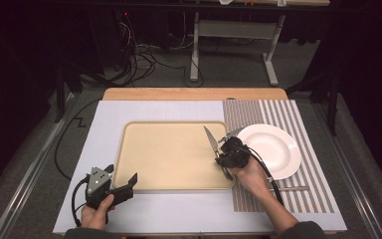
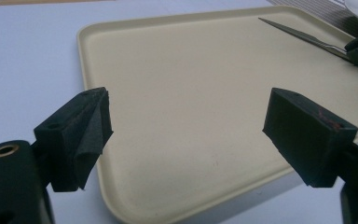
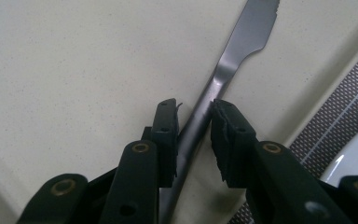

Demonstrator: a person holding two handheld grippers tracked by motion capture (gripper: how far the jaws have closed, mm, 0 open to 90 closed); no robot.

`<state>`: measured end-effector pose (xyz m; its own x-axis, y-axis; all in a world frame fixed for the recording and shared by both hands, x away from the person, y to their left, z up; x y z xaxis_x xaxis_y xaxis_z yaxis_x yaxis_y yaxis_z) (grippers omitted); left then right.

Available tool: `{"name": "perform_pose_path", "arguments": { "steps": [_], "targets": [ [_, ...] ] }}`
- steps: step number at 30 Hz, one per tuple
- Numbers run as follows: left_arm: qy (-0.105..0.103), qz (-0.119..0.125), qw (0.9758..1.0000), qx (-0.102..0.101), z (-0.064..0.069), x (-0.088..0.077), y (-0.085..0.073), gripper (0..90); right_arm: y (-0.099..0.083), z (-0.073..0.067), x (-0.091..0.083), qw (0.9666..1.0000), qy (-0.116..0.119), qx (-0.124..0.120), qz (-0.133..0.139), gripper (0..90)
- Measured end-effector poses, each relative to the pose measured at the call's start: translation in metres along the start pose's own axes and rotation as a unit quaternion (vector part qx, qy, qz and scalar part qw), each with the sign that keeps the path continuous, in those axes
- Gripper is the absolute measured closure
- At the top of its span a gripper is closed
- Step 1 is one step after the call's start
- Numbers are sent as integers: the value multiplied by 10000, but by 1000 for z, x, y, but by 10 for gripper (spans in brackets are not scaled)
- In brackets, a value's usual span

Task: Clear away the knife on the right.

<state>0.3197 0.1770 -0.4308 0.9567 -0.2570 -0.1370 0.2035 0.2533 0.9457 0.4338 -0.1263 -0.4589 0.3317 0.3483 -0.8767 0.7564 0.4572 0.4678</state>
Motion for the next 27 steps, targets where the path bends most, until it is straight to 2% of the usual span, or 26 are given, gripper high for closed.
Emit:
{"name": "perform_pose_path", "arguments": {
  "steps": [6, 9, 14, 18, 21, 24, 27],
  "targets": [
    [1, 3, 10000, 0, 0, 0, 0, 159, 0, 1, 0, 10000, 22, -2, 1, 715],
    [-1, -1, 10000, 3, 0, 0, 0, 159, 0, 1, -1, 10000, 4, 43, 14, 657],
    [-4, 0, 10000, 6, 0, 0, 0, 159, 2, -1, -13, 9996, 87, 5, 277, 577],
    [-4, 5, 10000, 8, 0, 0, 0, 159, 1, -1, -19, 9990, 64, -54, 431, 523],
    [0, 4, 10000, 6, 0, 0, 0, 159, 0, 1, -23, 9986, 142, 9, 501, 462],
    [3, 10, 10000, 4, 0, 0, 0, 159, 0, 4, -28, 9975, 298, 146, 630, 444],
    [5, 11, 10000, 11, 0, 0, 0, 159, -1, 7, -32, 9966, 269, 177, 755, 400]
  ]
}}
Point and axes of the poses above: each handheld gripper's, and its own axes: x roughly forward along the jaws, y roughly out of its top, z roughly to its right, the point moved 5 cm from there along x, roughly forward along the jaws, and after that the axes turned 13 degrees about x, right-handed, at the moved point
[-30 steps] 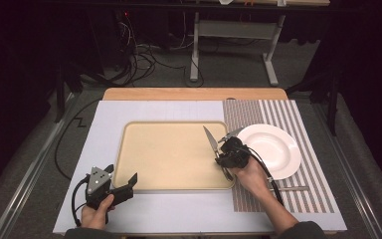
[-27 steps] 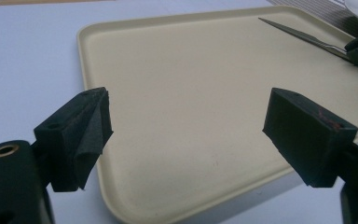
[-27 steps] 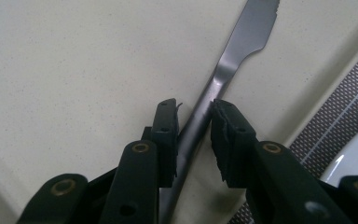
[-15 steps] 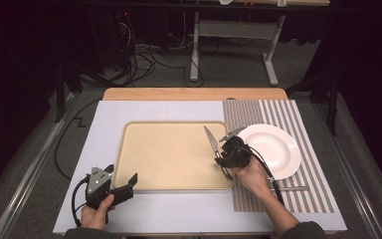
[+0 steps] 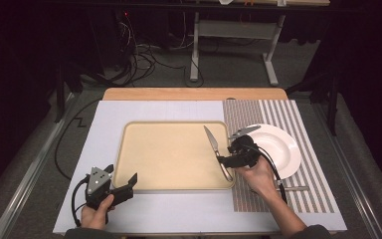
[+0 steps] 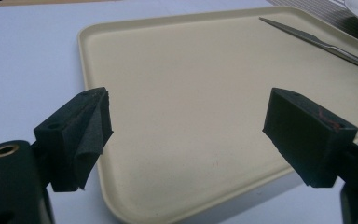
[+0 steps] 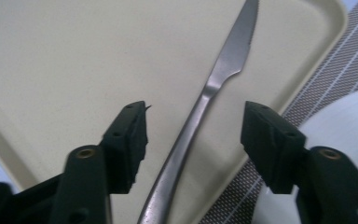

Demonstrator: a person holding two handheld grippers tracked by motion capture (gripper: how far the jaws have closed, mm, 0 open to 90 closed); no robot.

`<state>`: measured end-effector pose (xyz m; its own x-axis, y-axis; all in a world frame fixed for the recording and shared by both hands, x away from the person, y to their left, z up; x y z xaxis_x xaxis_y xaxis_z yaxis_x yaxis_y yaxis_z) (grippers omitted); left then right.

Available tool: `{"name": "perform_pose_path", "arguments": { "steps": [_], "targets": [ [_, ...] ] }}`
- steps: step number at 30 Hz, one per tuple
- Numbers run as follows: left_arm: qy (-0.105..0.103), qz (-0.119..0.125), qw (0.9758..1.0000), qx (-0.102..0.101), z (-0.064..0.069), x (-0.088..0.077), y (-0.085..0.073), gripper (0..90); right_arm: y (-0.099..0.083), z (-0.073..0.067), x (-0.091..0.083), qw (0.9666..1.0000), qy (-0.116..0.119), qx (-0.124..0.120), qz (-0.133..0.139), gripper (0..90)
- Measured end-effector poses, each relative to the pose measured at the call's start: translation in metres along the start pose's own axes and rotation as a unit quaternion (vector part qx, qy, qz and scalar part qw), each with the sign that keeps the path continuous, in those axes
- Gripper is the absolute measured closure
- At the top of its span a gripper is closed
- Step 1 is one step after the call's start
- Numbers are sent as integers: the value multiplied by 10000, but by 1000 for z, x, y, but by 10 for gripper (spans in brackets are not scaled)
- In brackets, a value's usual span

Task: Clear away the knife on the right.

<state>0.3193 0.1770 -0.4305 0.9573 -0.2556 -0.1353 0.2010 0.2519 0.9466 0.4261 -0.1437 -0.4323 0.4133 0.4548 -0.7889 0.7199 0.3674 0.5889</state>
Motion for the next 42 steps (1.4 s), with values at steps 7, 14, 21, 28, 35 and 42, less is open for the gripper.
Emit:
{"name": "perform_pose_path", "arguments": {
  "steps": [7, 14, 21, 28, 35, 42],
  "targets": [
    [-2, -1, 10000, -2, 0, 0, 0, 159, -4, 2, -12, 9998, 26, 0, 201, 403],
    [0, -2, 10000, 2, 0, 0, 0, 159, -7, 7, -21, 9994, -1, -43, 349, 397],
    [3, -1, 10000, -2, 1, 0, 0, 159, -11, 12, -26, 9992, 37, -35, 402, 406],
    [3, -3, 10000, -8, 1, 0, 0, 159, -13, 15, -31, 9987, 28, -33, 507, 396],
    [2, -8, 10000, -12, 1, 1, -1, 159, -17, 20, -34, 9983, 22, -17, 590, 381],
    [5, -7, 10000, -14, 1, 1, -1, 159, -20, 25, -41, 9976, 16, 26, 690, 381]
  ]
}}
Point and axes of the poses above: each handheld gripper's, and its own axes: x roughly forward along the jaws, y roughly out of its top, z roughly to its right, the point moved 5 cm from there along x, roughly forward along the jaws, and after that the axes turned 13 degrees about x, right-handed, at the moved point
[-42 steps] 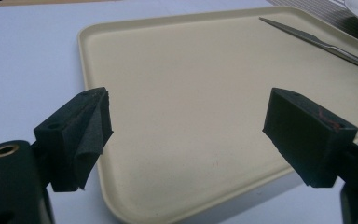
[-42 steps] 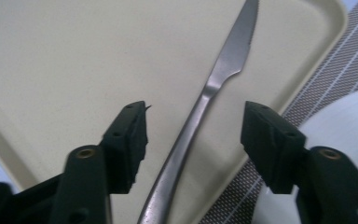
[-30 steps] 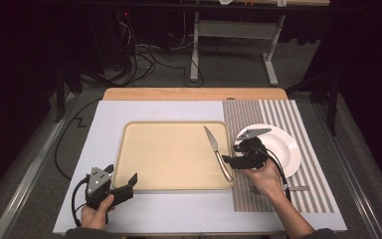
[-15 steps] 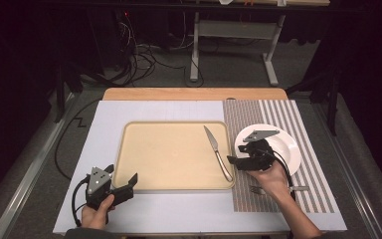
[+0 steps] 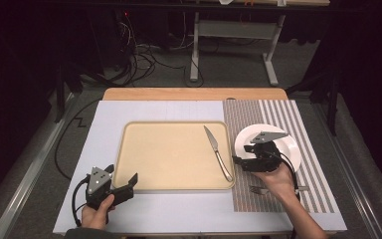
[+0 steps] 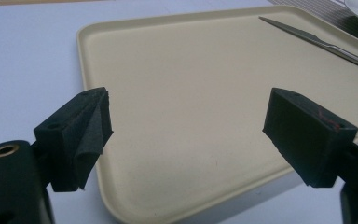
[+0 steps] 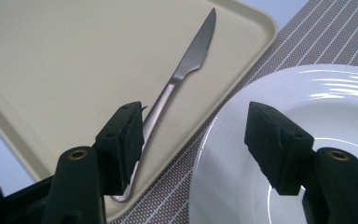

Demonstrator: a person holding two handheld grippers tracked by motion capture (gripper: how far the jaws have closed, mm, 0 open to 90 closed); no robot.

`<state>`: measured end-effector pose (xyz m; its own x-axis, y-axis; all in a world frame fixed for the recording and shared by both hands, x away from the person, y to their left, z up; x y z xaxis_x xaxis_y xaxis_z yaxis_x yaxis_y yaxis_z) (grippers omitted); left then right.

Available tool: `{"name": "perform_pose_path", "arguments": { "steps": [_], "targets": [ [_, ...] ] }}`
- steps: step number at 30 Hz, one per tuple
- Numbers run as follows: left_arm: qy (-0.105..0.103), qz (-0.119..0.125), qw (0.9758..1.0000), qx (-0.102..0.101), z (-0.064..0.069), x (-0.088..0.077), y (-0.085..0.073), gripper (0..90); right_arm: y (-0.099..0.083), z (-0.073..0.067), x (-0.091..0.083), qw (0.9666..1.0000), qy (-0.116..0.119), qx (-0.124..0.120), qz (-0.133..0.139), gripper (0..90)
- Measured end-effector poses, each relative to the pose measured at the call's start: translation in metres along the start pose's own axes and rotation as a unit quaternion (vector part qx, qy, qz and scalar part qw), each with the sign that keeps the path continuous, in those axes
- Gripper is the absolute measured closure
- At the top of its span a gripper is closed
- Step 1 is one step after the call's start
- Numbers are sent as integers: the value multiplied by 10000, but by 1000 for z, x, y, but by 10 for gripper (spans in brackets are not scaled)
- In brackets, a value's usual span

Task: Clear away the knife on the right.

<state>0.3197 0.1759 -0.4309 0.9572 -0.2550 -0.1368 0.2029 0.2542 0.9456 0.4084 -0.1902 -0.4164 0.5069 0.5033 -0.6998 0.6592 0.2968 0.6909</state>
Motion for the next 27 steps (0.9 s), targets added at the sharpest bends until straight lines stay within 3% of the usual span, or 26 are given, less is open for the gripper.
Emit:
{"name": "perform_pose_path", "arguments": {
  "steps": [27],
  "targets": [
    [8, 4, 10000, 5, 0, 0, 0, 159, -10, 13, -18, 9998, -11, 68, 176, 376]
  ]
}}
Point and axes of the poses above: each handheld gripper's, and its own axes: x roughly forward along the jaws, y roughly out of its top, z roughly to its right, the point moved 5 cm from there along x, roughly forward along the jaws, and after that the axes turned 13 degrees about x, right-handed, at the moved point
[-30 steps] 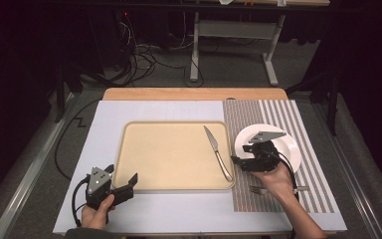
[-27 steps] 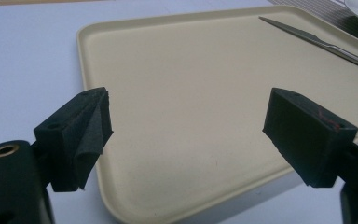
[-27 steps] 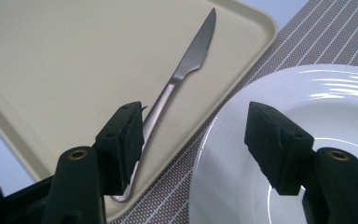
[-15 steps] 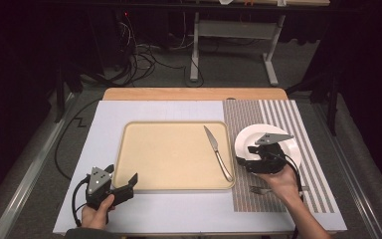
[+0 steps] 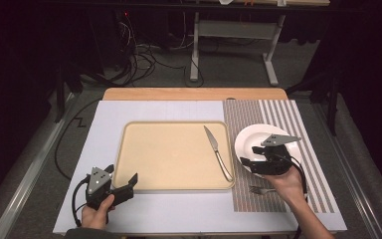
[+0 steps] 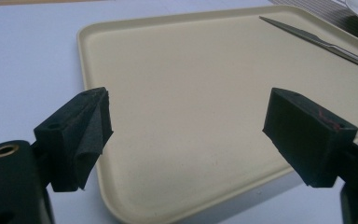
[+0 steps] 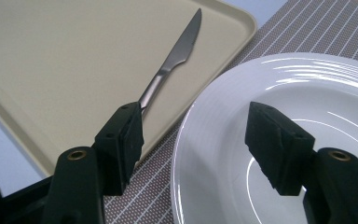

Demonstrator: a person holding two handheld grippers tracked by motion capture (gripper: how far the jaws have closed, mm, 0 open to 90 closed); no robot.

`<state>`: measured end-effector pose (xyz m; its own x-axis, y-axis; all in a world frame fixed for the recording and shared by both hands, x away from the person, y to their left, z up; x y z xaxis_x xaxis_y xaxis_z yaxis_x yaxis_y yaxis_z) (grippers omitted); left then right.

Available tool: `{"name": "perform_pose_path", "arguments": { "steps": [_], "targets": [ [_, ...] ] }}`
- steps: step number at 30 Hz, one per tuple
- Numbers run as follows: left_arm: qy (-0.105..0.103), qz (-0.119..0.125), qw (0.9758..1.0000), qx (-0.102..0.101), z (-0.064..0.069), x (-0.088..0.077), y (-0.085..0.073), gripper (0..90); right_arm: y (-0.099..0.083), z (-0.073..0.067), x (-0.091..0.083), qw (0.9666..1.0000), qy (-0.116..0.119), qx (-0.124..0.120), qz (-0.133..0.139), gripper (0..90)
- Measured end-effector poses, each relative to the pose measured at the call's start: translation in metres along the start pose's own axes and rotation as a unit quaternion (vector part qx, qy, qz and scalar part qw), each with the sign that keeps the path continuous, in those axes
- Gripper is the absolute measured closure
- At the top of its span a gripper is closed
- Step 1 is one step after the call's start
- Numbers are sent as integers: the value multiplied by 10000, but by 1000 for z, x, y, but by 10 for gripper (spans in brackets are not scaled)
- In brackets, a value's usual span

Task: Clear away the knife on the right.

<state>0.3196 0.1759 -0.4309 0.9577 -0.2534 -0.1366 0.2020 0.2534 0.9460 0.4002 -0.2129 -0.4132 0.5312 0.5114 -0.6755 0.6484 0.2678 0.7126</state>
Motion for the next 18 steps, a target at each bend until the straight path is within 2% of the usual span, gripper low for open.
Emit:
{"name": "perform_pose_path", "arguments": {
  "steps": [18],
  "targets": [
    [4, 0, 10000, 9, 0, 0, 0, 159, -9, 9, -12, 9999, -13, 69, 96, 364]
  ]
}}
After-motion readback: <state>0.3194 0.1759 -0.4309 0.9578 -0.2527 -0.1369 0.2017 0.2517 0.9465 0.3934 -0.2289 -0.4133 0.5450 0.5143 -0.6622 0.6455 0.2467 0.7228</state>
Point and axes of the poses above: each handheld gripper's, and its own axes: x roughly forward along the jaws, y roughly out of its top, z roughly to its right, the point moved 5 cm from there along x, roughly forward along the jaws, and after that the axes turned 13 degrees about x, right-handed, at the moved point
